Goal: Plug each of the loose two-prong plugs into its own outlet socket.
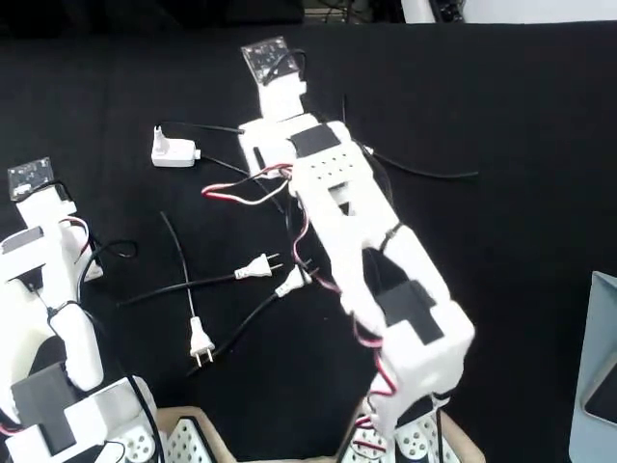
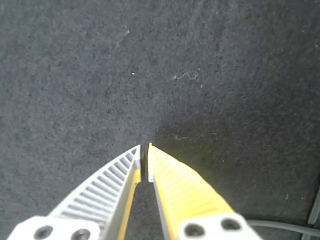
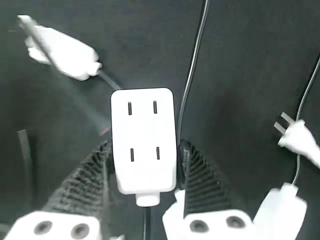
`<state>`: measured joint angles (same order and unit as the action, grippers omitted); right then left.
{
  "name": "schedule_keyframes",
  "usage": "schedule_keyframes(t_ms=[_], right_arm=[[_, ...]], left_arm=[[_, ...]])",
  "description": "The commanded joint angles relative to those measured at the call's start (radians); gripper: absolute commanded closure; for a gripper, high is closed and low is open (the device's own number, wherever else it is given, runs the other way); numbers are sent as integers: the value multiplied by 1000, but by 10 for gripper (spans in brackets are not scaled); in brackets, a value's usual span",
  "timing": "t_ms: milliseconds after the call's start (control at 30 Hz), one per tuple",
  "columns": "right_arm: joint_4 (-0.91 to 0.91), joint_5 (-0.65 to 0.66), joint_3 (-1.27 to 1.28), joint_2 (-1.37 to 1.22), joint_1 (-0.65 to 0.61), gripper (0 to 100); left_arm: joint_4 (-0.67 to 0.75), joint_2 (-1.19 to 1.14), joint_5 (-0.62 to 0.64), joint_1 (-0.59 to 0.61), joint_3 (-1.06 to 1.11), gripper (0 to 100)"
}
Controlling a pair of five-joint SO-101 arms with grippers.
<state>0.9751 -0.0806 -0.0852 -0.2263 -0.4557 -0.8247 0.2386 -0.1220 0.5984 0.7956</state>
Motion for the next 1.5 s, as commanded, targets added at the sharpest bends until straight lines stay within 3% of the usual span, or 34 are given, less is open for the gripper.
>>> schedule_keyframes(t_ms=[0,267,467,600,733,933,1267,1467], right_arm=[[115,-115,-50,136,-55,986],[310,-397,-42,183,-138,983],[315,-554,2,53,-183,981],[319,-586,2,-39,-213,858],[325,-559,4,-48,-242,756],[385,-354,12,94,-253,755],[635,-2,65,237,-236,755],[477,15,278,197,-232,754]], left_arm=[[14,23,-11,1,-4,959],[14,23,-11,1,-4,957],[14,23,-11,1,-4,957],[14,23,-11,1,-4,957],[14,23,-11,1,-4,957],[14,23,-11,1,-4,957],[14,23,-12,-19,-2,957],[14,23,-12,-19,-2,957]])
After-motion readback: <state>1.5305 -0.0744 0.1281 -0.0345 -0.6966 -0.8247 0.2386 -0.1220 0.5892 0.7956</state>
